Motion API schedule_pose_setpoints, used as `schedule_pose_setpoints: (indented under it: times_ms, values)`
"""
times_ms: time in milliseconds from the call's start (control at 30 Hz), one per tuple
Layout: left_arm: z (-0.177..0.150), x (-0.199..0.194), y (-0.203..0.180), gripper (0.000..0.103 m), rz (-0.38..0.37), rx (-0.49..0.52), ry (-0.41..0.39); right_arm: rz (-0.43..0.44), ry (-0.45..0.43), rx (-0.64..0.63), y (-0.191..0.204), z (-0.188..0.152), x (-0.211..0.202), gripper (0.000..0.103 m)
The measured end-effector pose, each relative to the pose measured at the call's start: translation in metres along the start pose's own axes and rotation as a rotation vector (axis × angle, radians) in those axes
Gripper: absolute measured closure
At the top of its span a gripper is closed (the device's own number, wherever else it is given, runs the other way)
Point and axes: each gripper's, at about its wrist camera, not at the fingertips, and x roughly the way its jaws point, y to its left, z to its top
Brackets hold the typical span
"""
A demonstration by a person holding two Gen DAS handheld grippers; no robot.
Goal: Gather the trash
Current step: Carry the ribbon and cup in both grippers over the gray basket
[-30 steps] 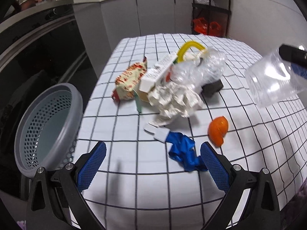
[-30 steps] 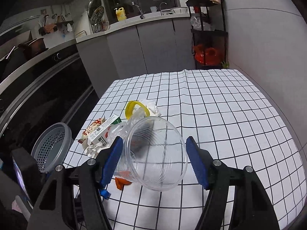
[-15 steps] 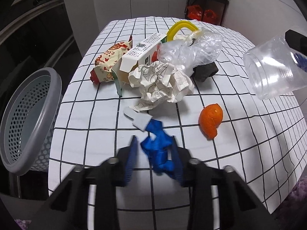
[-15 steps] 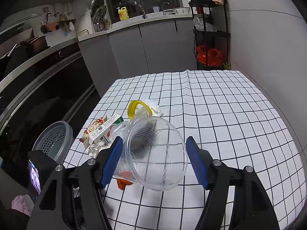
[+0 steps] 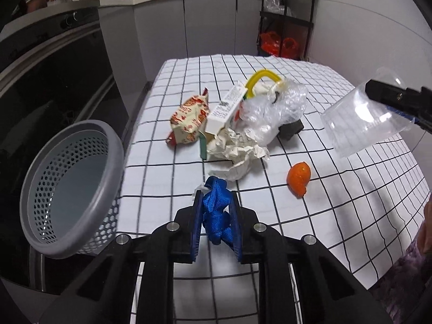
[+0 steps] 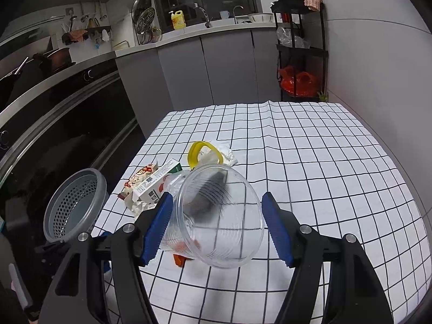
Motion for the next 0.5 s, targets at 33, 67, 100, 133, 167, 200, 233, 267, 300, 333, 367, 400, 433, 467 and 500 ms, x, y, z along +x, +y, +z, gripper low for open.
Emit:
schedule_pose_setpoints:
  times_ms: [33, 67, 100, 133, 167, 200, 233, 267, 300, 333, 367, 400, 433, 467, 500]
  values:
    - [0.0, -0.004, 0.004, 0.084, 0.004, 0.0, -0.01, 0.002, -0.004, -0.005, 0.003, -0.001, -0.001, 0.037]
    - [-0.001, -0.008, 0.009, 0.084, 0.009, -0.001, -0.022, 0.005, -0.008, -0.011, 0.005, -0.001, -0.002, 0.037]
    - [-0.002, -0.012, 0.011, 0.084, 0.013, -0.002, -0.03, 0.008, -0.011, -0.015, 0.008, -0.001, -0.003, 0.037]
    - [-0.003, -0.018, 0.016, 0.084, 0.021, -0.004, -0.043, 0.013, -0.012, -0.018, 0.012, -0.002, -0.004, 0.037]
    - [0.0, -0.019, 0.019, 0.084, 0.025, -0.006, -0.049, 0.017, -0.012, -0.022, 0.015, -0.002, -0.005, 0.037]
    - [0.001, -0.023, 0.023, 0.084, 0.033, -0.008, -0.057, 0.018, -0.014, -0.026, 0.019, -0.001, -0.005, 0.037]
    - [0.002, -0.028, 0.03, 0.084, 0.049, -0.013, -0.064, 0.022, -0.016, -0.032, 0.024, 0.0, -0.007, 0.037]
    - [0.005, -0.031, 0.034, 0.084, 0.057, -0.017, -0.066, 0.026, -0.02, -0.037, 0.027, 0.002, -0.008, 0.037]
    - [0.008, -0.033, 0.04, 0.084, 0.067, -0.023, -0.071, 0.03, -0.024, -0.043, 0.032, 0.004, -0.009, 0.037]
    - [0.011, -0.036, 0.047, 0.084, 0.077, -0.031, -0.077, 0.033, -0.029, -0.05, 0.036, 0.006, -0.009, 0.037]
    - [0.015, -0.041, 0.056, 0.084, 0.093, -0.041, -0.088, 0.037, -0.033, -0.062, 0.042, 0.009, -0.01, 0.037]
    - [0.018, -0.046, 0.064, 0.084, 0.109, -0.05, -0.098, 0.041, -0.035, -0.072, 0.048, 0.011, -0.01, 0.037]
    - [0.024, -0.051, 0.075, 0.084, 0.133, -0.064, -0.111, 0.046, -0.037, -0.08, 0.054, 0.012, -0.01, 0.037]
    - [0.026, -0.054, 0.083, 0.084, 0.149, -0.072, -0.118, 0.054, -0.036, -0.089, 0.061, 0.014, -0.009, 0.037]
    - [0.029, -0.057, 0.093, 0.084, 0.166, -0.079, -0.125, 0.066, -0.035, -0.096, 0.068, 0.016, -0.008, 0.037]
